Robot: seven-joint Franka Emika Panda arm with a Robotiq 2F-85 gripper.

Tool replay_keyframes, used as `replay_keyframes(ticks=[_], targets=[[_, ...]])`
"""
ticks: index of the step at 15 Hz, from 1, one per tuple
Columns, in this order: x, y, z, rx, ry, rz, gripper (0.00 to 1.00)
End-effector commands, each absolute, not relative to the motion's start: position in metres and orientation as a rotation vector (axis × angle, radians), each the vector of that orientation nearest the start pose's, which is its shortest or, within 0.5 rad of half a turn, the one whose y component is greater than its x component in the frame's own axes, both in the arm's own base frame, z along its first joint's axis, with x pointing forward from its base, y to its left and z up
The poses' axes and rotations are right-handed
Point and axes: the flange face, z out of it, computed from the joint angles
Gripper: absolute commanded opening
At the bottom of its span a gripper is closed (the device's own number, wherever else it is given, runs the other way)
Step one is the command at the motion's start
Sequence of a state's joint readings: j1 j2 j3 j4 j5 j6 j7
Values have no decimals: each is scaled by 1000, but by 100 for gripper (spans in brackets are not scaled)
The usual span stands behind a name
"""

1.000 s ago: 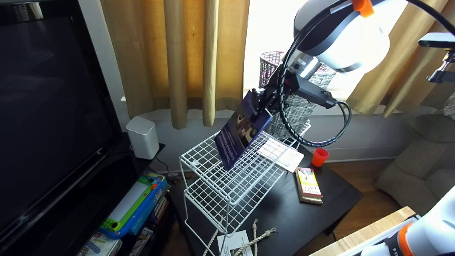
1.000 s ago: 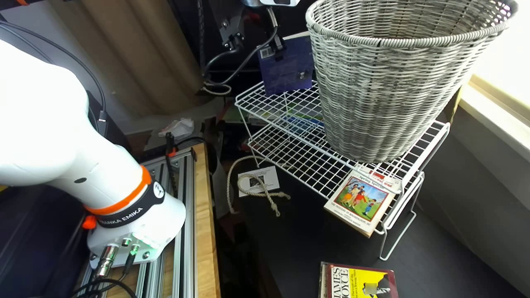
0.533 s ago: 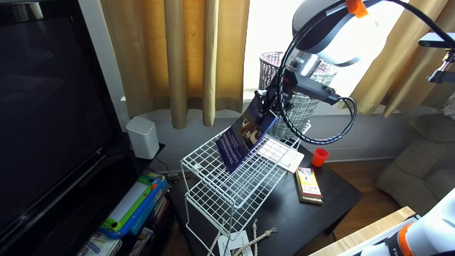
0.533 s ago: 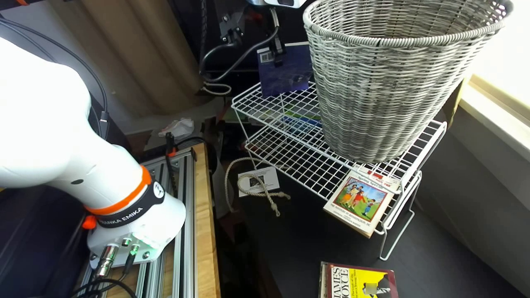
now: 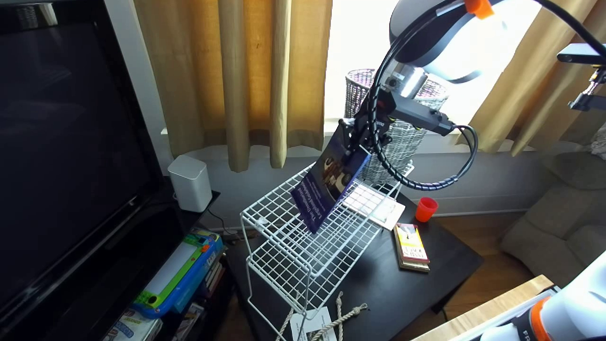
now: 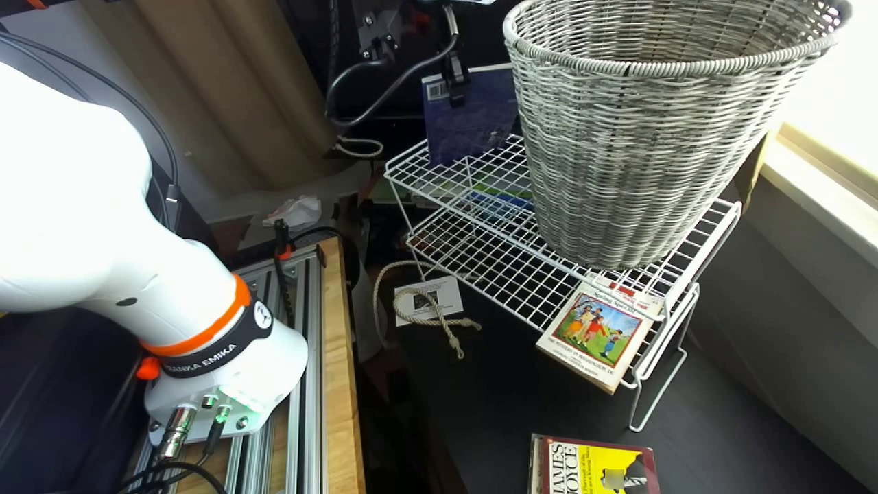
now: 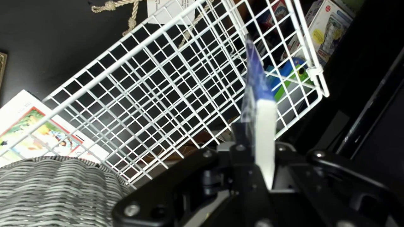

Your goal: Remove the book from the basket

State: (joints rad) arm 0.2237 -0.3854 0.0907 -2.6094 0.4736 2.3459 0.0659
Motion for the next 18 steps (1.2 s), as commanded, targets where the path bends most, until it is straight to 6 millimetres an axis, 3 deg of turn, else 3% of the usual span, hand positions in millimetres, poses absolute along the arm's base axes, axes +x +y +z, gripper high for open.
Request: replay_keyframes(ticks=[1,6,11,14,18], targets=[[377,136,406,-2814,49,-147,3],[370,135,422,-2794,35,-231,3],[370,139,426,-2749,-71,-276,3],[369,140,425,-2735,-155,-287,3],[370,140,407,-2709,-265,-219,3]])
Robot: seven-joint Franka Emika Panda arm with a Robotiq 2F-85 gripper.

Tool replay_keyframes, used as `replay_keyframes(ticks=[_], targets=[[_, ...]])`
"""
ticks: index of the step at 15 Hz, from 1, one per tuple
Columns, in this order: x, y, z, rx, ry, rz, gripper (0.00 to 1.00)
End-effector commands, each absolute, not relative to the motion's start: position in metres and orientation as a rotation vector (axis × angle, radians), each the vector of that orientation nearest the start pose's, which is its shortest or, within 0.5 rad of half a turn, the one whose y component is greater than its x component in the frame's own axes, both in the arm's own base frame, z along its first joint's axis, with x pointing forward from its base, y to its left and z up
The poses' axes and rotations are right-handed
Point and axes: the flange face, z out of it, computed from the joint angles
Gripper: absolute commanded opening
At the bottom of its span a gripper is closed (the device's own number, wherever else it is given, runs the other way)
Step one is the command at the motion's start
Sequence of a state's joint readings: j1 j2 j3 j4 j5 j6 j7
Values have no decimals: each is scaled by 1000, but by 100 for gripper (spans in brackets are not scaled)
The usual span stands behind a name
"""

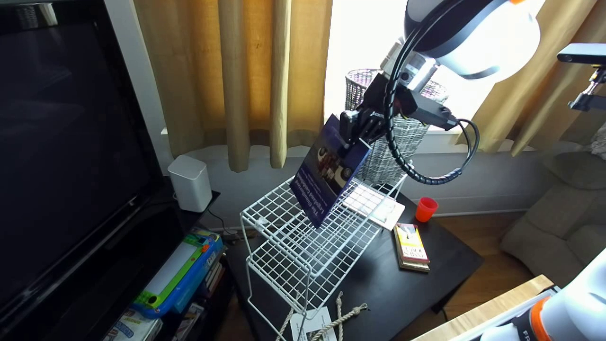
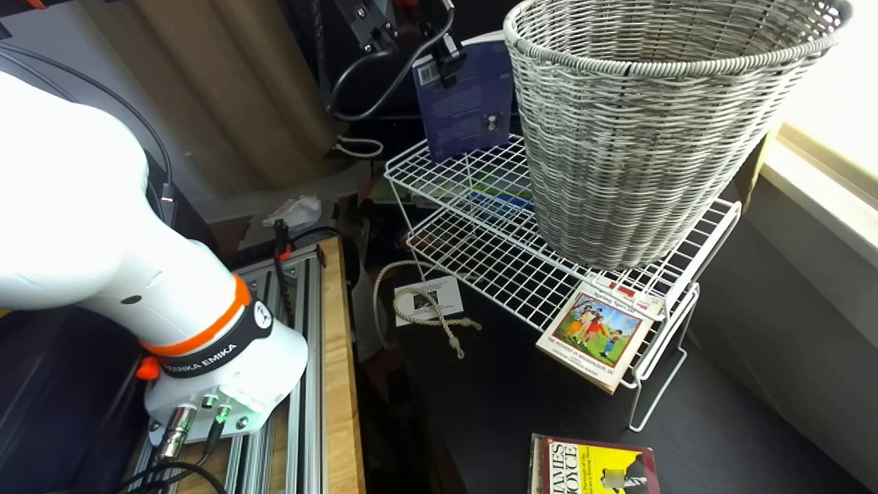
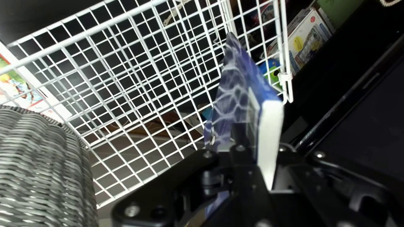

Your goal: Remove the book from the basket

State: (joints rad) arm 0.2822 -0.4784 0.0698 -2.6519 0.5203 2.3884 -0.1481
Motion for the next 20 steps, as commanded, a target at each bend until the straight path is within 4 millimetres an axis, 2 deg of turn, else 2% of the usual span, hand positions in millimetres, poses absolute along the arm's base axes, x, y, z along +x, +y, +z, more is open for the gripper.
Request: replay_keyframes(ticks=[1,8,12,13,14,20], targets=[[371,139,402,-2718,-262,-196,3],[377,119,384,-2835,-88,-61,3],[382,117,381,-2875,-13,13,4],[382,117,380,-2879,-3,27,35],[383,117,380,-2886,7,39,36],[380,116,367,-2930,7,192,81]])
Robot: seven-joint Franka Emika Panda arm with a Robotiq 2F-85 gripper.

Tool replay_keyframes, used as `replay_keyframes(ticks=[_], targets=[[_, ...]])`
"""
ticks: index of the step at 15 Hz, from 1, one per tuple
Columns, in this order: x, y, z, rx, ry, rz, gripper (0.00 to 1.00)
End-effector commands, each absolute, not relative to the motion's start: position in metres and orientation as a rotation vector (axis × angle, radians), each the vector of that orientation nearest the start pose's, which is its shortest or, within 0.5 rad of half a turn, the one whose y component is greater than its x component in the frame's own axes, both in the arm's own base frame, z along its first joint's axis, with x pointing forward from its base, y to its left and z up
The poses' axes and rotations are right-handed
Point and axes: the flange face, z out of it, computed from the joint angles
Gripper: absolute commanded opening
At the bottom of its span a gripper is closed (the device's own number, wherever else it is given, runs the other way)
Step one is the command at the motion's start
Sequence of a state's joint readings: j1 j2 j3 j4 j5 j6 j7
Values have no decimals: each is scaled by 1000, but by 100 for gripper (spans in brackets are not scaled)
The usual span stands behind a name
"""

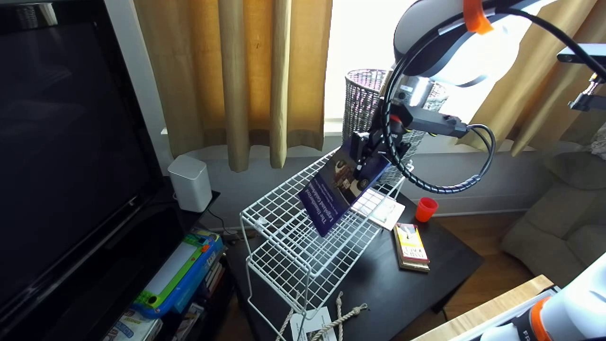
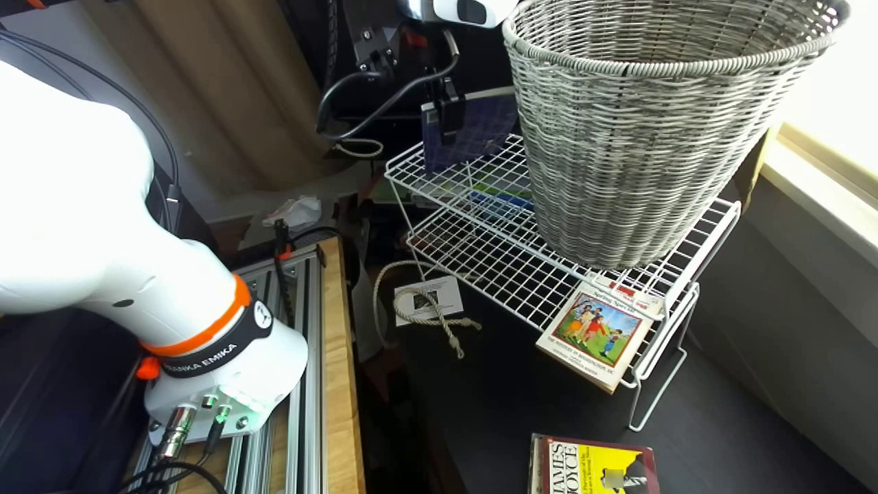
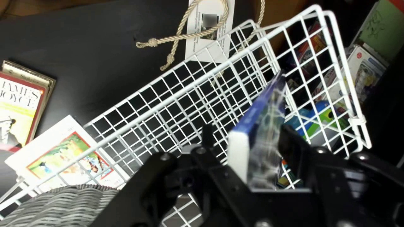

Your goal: Remove the book from the basket

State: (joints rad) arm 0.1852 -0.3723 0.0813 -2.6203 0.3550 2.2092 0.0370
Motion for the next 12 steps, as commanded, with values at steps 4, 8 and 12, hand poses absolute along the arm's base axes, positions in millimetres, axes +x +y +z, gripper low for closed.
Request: replay_keyframes(ticks=[4,8,12], targets=[[378,118,370,-2959,18,261,100],[378,118,369,-2978,22,315,100],[381,118,368,-2981,18,327,100]])
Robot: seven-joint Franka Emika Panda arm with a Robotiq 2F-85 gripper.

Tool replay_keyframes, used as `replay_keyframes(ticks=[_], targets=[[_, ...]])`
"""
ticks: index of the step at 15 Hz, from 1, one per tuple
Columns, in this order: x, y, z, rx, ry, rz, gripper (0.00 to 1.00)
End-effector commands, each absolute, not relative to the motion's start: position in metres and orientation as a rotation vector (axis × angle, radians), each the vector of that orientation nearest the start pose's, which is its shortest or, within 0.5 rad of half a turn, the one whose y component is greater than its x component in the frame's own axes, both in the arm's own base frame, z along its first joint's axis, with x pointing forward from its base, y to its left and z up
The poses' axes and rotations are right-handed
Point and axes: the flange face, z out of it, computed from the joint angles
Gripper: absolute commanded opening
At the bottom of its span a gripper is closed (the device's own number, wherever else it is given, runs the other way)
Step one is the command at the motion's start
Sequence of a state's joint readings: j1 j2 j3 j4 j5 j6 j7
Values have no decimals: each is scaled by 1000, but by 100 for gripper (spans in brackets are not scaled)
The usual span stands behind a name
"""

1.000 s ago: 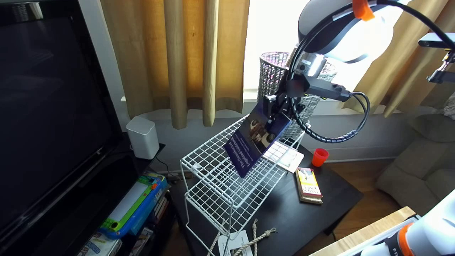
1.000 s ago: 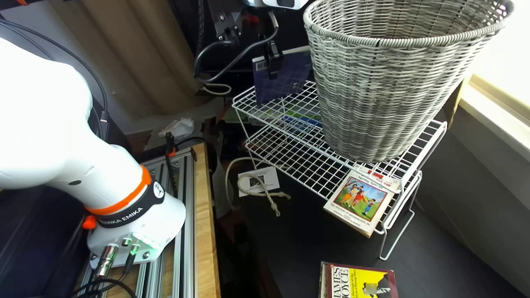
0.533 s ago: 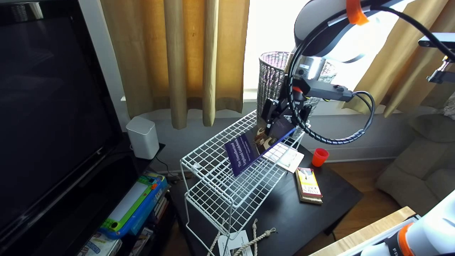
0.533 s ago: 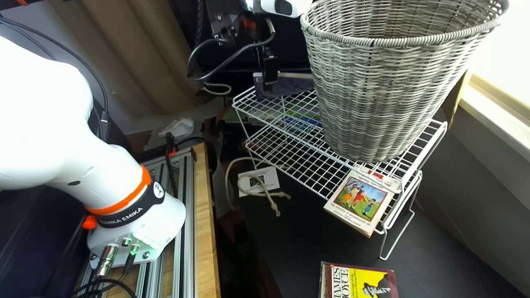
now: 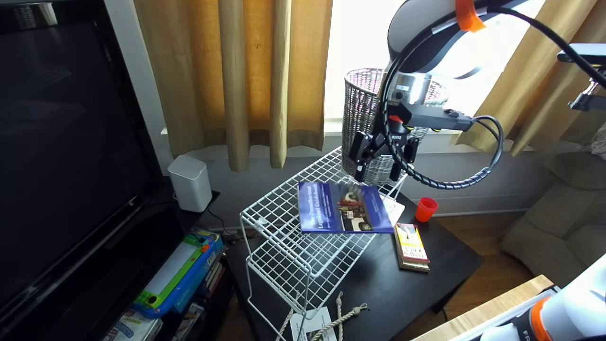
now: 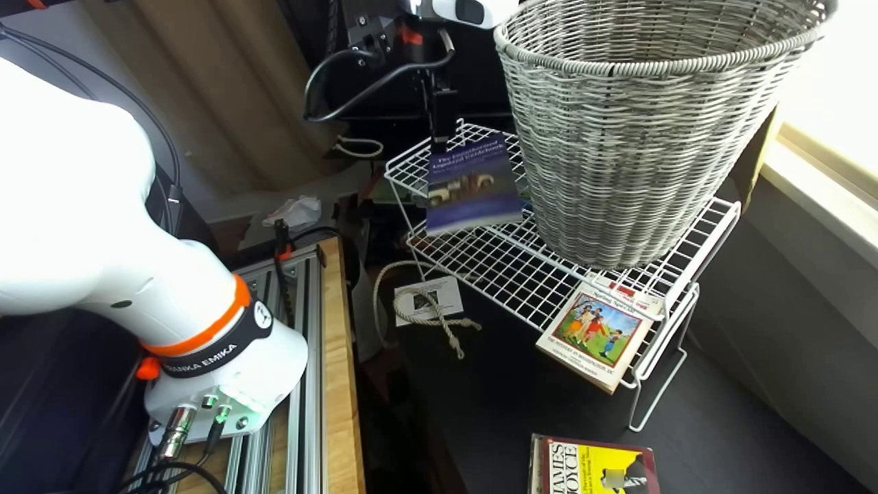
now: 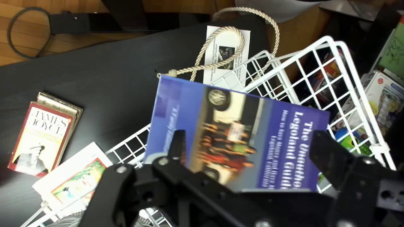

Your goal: Remove the book from the basket

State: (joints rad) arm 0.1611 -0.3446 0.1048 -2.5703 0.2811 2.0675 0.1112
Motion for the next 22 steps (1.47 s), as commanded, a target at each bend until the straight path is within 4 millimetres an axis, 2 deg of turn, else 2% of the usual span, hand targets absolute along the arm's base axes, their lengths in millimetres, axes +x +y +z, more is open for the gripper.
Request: replay_keyframes(ticks=[1,5,8,10,13,16,22], targets=[[383,118,366,-2976,11,324,100],[386,120,363,-2971,14,338,100],[383,119,371,-2967,43,327,100],[378,121,385,-2947,52,316,100],[370,122,409,-2923,121,311,100],[364,122,436,-2970,226,296,100],[363,125,507,-3116,517,151,100]])
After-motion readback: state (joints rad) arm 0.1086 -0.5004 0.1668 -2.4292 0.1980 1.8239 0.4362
